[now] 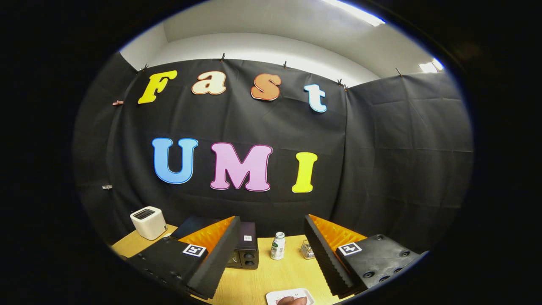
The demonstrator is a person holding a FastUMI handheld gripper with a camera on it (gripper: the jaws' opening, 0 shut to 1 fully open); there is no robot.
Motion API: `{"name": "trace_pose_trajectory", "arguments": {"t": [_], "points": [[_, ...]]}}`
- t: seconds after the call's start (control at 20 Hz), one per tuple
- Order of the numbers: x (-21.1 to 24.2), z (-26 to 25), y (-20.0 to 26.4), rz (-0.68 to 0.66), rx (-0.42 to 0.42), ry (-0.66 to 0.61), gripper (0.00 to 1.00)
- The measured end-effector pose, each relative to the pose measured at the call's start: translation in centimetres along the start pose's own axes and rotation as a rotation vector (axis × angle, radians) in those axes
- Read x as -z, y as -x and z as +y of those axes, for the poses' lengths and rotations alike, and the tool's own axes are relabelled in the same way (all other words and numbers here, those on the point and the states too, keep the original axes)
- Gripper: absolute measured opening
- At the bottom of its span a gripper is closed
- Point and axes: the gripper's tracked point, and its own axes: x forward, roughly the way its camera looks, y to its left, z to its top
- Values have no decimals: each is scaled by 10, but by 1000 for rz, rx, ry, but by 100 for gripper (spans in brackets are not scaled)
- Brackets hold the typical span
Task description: Open the toaster oven, put the food inside, and close the toaster oven door.
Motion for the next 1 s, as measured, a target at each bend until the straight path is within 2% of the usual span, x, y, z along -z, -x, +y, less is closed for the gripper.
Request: {"name": "trace_pose_trajectory", "arguments": {"t": [0.3,0.45,0.65,1.0], "points": [[-2,-4,-2,-4,23,-23,97],[6,6,-4,20,8,-40,97],[21,44,-15,54,-42,-67,97],[66,159,-57,151,-172,-120,96]]}}
